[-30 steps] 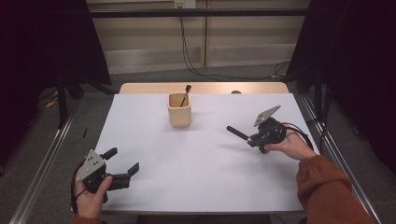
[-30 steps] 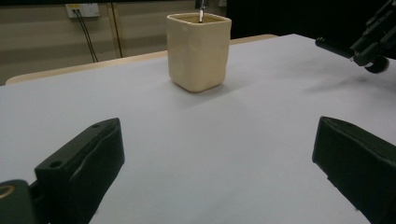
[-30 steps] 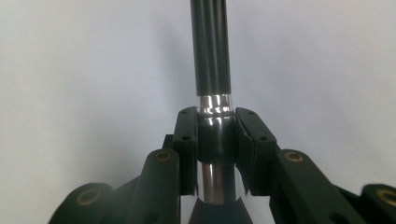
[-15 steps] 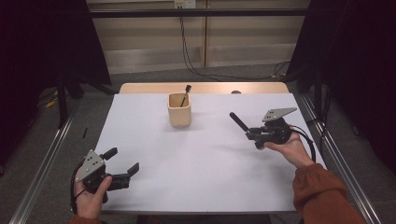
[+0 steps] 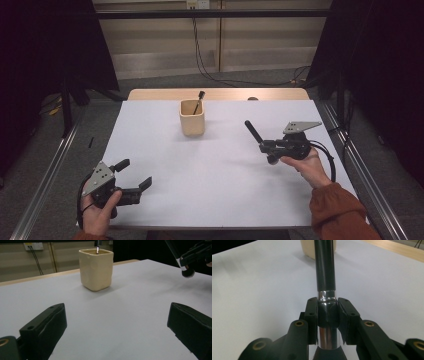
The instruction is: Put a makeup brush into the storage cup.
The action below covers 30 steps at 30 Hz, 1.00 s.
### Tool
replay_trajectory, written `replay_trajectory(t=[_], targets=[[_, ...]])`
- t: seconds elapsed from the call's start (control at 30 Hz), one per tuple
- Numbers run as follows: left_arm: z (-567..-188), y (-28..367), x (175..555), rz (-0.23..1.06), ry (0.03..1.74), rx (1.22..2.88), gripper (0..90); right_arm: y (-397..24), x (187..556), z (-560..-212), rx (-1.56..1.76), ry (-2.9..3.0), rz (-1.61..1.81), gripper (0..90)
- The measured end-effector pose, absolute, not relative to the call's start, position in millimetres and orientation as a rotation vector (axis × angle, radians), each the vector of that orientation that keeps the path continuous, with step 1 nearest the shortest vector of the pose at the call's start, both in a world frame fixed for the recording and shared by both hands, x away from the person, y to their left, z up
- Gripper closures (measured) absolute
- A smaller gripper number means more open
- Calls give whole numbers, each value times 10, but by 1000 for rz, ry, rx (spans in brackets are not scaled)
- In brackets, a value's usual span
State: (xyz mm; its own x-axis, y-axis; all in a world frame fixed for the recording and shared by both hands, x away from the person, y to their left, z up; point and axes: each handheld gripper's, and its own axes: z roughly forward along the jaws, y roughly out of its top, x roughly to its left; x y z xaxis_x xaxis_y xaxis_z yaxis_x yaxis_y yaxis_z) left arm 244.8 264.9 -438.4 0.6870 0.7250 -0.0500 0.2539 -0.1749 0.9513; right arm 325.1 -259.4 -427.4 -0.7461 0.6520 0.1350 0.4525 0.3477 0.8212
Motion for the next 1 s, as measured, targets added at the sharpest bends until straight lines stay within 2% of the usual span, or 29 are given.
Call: replay_trajectory(t=[1.0], targets=[[-4214,2160,2538,402,603,1834,25,-1862,3010,-4212,624,2657,1367,721]])
